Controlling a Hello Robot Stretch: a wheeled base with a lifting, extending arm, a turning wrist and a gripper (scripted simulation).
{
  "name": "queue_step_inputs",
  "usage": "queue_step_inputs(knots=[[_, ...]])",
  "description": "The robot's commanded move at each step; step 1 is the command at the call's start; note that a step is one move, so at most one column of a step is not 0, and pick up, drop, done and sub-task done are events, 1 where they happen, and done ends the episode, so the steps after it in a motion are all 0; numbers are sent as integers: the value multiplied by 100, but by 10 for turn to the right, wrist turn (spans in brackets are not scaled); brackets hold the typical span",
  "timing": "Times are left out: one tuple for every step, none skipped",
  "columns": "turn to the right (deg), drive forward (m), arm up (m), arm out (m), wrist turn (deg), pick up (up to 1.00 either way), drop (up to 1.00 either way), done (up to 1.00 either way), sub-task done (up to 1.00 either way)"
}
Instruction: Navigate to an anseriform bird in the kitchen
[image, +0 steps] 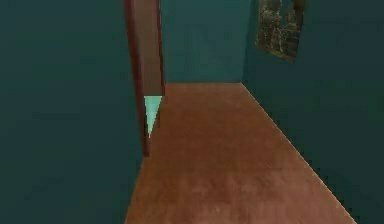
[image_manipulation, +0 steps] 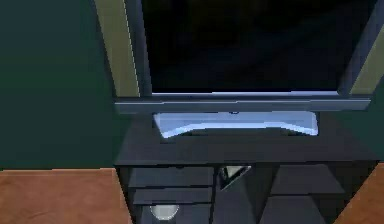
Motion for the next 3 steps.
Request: queue_step_inputs(knots=[[0,100,0,0,0,0,0,0,0],[-30,0,0,0,0,0,0,0,0],[0,100,0,0,0,0,0,0,0]])
